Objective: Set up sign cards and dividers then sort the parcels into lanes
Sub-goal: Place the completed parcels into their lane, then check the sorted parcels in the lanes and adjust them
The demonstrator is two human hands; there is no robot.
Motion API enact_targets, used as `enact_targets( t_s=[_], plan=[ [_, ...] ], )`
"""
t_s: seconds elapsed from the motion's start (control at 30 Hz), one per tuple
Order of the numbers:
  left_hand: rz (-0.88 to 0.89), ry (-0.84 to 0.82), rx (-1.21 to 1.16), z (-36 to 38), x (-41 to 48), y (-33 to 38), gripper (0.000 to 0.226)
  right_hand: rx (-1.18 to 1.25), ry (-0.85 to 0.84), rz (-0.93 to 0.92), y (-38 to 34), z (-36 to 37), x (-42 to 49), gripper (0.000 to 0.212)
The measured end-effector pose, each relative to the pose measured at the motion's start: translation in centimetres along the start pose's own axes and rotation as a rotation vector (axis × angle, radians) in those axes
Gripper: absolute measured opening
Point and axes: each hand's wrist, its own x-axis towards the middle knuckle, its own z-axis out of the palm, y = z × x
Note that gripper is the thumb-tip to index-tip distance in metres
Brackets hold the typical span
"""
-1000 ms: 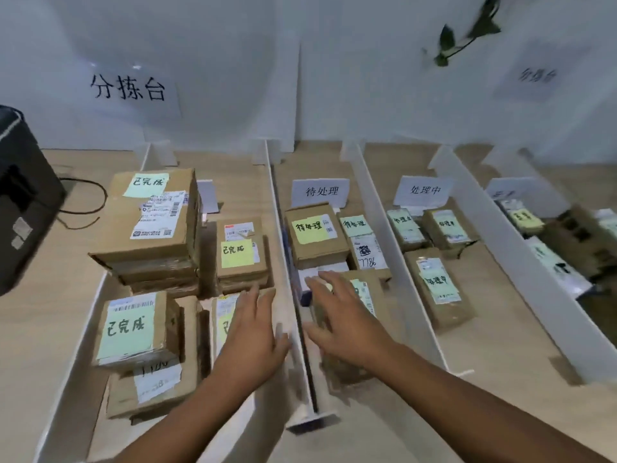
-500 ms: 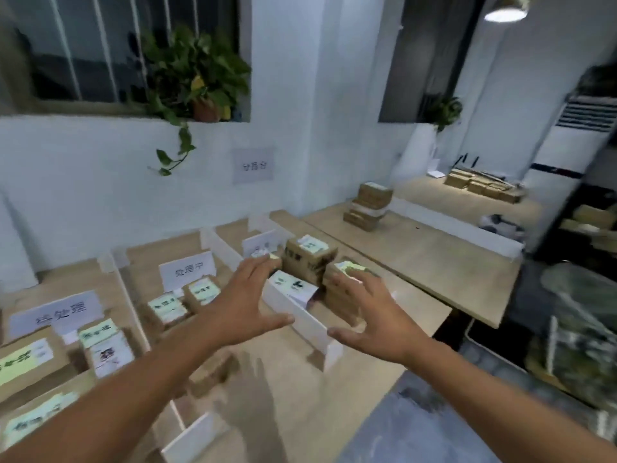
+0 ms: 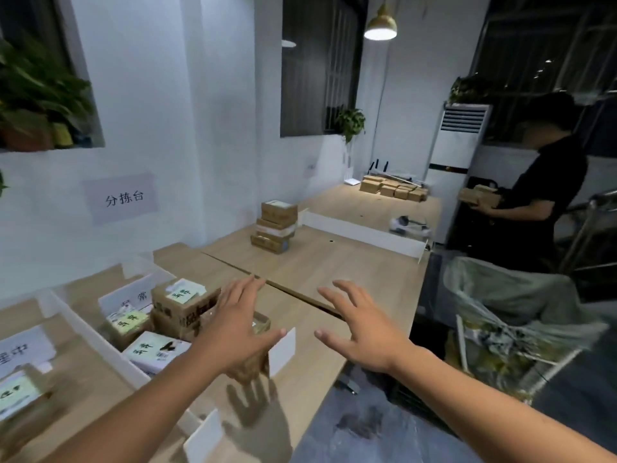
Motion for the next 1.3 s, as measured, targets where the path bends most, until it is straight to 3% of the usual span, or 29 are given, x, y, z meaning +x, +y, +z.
enact_targets(
  t_s=[0.37,0.63,0.9,1.1,1.3],
  plan=[
    [-0.042,0.101,-0.048,8.7,24.1,-1.8,0.099,-0.079,-0.042,0.027,17.2,1.5,17.4,0.072],
    [-0.087,0.121,-0.051,13.8,37.1,-1.6,0.096,-0.006,-0.032,0.001,30.1,1.5,27.8,0.072],
    [-0.308,0.095,-0.007,23.0,49.1,-2.5,0.093,0.136,-0.110,-0.045,44.1,7.7,38.8,0.072],
    [-0.422,0.189,0.011,28.4,58.4,-2.7,0.090,0.241,-0.170,-0.127,54.3,9.9,47.6,0.072],
    [-0.546,0.157,0.032,31.0,64.5,-6.8,0.093,0.283,-0.266,-0.176,59.0,13.5,57.6,0.076]
  ],
)
